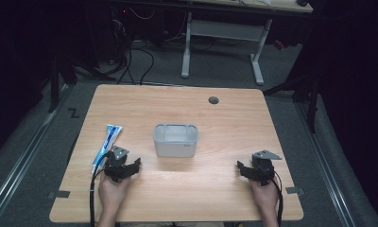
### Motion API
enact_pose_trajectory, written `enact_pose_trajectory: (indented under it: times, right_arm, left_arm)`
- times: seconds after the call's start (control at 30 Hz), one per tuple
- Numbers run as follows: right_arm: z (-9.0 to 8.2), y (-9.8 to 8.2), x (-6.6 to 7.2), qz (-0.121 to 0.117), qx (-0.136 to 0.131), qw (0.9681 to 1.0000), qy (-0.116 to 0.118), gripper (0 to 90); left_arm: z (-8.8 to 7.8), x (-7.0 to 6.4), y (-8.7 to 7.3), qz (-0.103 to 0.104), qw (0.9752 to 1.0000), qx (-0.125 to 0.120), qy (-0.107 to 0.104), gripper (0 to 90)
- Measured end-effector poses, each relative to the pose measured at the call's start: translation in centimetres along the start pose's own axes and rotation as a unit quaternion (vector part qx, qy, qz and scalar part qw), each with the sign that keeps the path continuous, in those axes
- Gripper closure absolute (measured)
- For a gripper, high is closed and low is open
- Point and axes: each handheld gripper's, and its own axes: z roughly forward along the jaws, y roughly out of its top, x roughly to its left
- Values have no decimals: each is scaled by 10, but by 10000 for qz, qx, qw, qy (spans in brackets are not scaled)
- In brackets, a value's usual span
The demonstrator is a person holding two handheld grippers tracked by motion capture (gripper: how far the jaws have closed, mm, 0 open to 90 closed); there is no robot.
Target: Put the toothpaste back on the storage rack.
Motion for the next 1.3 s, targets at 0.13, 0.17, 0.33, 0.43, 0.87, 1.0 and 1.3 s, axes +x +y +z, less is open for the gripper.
enact_pose_trajectory:
  times: [0.13, 0.17, 0.33, 0.43, 0.87, 1.0, 1.3]
  right_arm:
    - [0, 0, 0, 22, 6, 10000, -2, 306]
    - [0, 0, 0, 7, 1, 10000, -1, 306]
    - [0, 0, 0, 36, -1, 10000, -11, 307]
    - [0, 0, 0, 37, -1, 10000, -13, 307]
    - [0, 0, 0, 12, -2, 10000, -10, 308]
    - [0, 0, 0, 24, 2, 10000, -17, 308]
    - [0, 0, 0, 26, 1, 10000, -23, 308]
  left_arm:
    - [0, 0, 0, 9, 10000, 7, -16, 334]
    - [0, 0, 0, 10, 10000, 6, -19, 332]
    - [0, 0, 0, 2, 10000, 8, -11, 329]
    - [0, 0, 0, -12, 10000, 17, 6, 316]
    - [1, 1, 1, -5, 10000, 22, -36, 306]
    - [1, 0, 1, 13, 10000, 25, -54, 302]
    - [1, -1, 3, 64, 9997, 61, -221, 322]
